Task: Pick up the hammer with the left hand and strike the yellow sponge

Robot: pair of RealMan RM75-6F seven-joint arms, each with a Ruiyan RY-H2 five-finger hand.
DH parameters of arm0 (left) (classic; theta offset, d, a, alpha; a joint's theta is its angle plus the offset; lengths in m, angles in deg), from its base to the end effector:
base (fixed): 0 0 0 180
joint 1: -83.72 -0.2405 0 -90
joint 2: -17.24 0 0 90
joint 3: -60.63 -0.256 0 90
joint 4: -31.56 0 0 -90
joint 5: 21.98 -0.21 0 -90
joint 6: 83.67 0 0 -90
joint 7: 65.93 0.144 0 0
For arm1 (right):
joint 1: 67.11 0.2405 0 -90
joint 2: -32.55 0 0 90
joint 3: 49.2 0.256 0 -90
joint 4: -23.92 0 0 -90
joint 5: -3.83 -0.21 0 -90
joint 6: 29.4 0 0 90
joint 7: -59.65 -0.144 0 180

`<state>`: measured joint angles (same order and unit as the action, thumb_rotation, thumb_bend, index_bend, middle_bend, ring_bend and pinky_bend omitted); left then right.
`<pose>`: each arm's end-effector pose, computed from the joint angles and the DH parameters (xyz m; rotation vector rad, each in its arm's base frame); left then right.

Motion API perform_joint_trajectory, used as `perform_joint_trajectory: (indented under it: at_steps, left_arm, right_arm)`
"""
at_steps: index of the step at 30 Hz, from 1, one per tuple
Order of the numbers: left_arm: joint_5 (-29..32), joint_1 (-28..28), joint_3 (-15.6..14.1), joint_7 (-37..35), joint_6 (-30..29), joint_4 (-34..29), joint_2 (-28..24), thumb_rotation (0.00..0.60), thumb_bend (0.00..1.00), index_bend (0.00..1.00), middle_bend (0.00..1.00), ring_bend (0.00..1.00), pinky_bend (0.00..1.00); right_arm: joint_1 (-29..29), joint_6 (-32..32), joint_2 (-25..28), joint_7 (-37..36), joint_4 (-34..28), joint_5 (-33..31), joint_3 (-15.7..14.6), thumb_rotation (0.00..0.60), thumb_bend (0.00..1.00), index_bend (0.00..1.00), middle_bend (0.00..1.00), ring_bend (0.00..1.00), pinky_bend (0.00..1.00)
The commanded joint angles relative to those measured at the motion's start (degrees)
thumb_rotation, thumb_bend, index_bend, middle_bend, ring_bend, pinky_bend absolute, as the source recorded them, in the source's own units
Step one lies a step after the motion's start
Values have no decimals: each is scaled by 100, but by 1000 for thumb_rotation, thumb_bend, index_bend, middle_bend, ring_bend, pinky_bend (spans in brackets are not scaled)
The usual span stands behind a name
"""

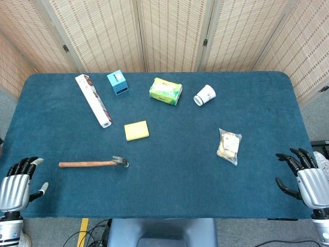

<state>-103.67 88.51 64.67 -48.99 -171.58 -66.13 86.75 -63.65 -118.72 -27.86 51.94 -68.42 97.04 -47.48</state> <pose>-0.2899 0.1821 0.1347 -1.3323 -0.8211 -0.8140 -0.3006 -0.1685 0.1788 1.4303 -0.8861 1.0398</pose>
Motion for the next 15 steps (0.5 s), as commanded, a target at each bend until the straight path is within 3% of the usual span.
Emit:
perform_joint_trajectory:
  at_steps: [1,9,15]
  left_arm:
    - [3,7,-10,16,27,9,5,600,275,263,224,176,243]
    - [1,99,51,32,120,-16,17,600,276,262,224,175,243]
    - [38,539,153,-74,823,-337,-192,600,276,237,224,168,241]
  right_arm:
    - [2,17,-7,19,-6,-15,0,600,237,253,354,150,129]
    - [-33,-55,17,26,-28,17,-10,600,237,253,354,150,129]
    - [3,-50,36,-8,-12,63,6,600,237,253,354,150,129]
